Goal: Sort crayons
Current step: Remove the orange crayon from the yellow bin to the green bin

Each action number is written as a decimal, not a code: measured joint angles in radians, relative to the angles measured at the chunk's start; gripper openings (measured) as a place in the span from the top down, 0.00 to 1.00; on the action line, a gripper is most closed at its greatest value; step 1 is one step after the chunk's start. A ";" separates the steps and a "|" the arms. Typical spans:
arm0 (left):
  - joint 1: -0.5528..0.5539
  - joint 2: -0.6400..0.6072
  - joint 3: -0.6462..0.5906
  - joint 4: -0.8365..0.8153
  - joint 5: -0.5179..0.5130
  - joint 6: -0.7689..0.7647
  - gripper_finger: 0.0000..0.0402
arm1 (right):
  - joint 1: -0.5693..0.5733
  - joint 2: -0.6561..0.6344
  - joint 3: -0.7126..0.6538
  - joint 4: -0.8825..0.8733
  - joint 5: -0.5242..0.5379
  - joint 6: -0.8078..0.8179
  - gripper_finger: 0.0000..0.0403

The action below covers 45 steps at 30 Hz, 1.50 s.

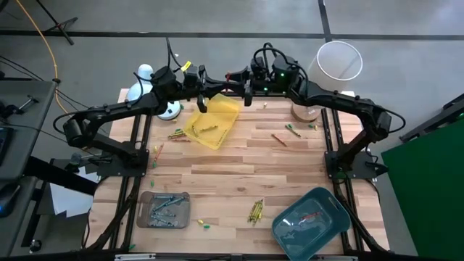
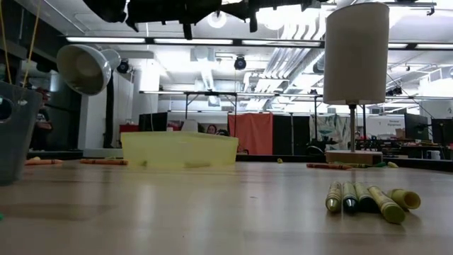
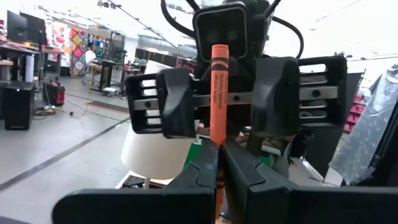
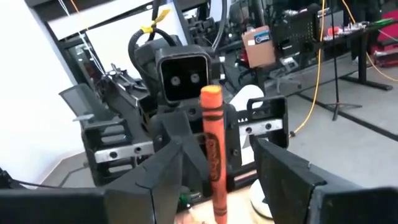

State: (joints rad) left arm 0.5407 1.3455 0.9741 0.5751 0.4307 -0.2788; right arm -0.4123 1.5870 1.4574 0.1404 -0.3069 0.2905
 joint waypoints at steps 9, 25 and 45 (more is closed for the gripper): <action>0.000 -0.001 0.000 0.000 0.001 -0.007 1.00 | 0.001 -0.007 0.000 0.027 0.001 -0.003 0.84; 0.127 -0.043 0.035 -0.234 0.080 -0.002 0.78 | -0.108 -0.146 0.002 -0.315 -0.045 -0.128 0.99; 0.238 -0.053 0.046 -0.291 0.063 0.020 0.60 | 0.757 -0.220 0.000 -1.350 -0.261 0.645 0.99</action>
State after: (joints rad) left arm 0.7792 1.2922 1.0203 0.2840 0.4935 -0.2588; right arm 0.3448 1.3667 1.4578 -1.2098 -0.5677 0.9351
